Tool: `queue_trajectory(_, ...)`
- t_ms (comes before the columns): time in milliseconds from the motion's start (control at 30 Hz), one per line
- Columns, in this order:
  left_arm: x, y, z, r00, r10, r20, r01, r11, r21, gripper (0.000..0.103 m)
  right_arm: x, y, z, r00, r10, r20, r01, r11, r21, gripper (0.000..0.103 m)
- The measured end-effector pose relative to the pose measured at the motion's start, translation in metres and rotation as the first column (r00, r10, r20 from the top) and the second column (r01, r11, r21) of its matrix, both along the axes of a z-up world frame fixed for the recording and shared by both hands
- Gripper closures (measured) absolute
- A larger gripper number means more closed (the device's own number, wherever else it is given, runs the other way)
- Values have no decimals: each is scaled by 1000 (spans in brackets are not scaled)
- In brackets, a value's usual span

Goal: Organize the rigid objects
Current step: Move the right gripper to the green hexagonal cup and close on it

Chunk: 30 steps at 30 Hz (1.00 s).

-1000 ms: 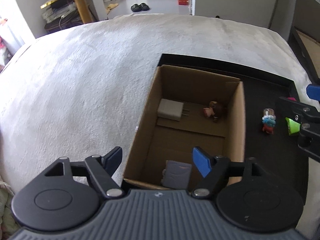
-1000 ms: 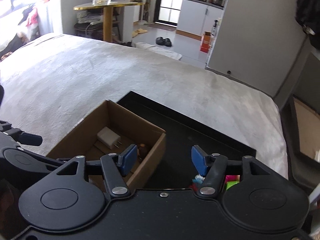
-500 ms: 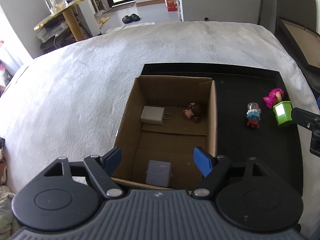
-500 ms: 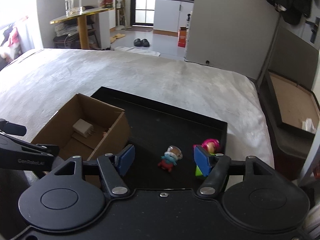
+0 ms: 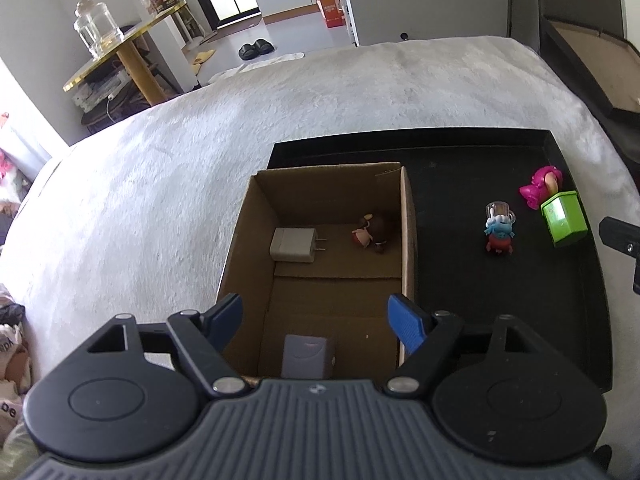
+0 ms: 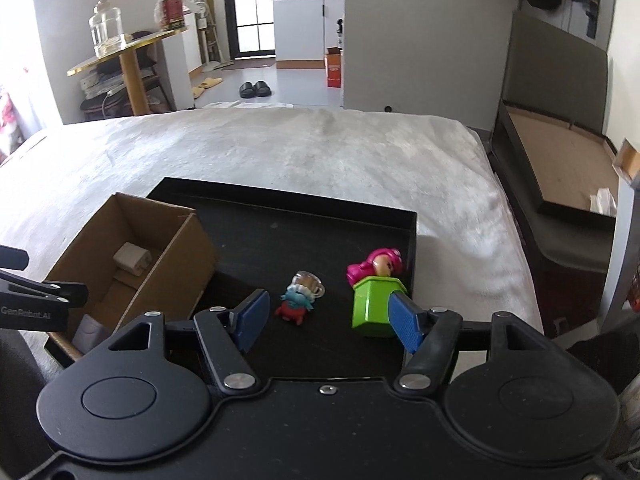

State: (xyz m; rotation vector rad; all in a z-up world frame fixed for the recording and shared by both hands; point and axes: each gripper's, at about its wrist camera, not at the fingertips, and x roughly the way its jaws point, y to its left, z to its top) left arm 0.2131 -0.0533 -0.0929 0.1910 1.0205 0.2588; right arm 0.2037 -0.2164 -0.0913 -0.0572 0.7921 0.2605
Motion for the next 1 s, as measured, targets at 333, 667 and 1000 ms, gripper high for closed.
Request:
queue_trajectory(333, 21, -20, -2, 999, -39, 6, 38, 997, 64, 24, 21, -17, -17, 999, -38, -19, 39, 998, 46, 39)
queue_trajectory(667, 45, -31, -18, 998, -63, -17, 64, 993, 102, 24, 45, -20, -41, 999, -34, -40, 37, 997, 68, 43)
queue_trajectory(1000, 75, -37, -35, 996, -84, -42, 89, 984, 157, 24, 67, -18, -71, 998, -42, -44, 45, 997, 61, 43)
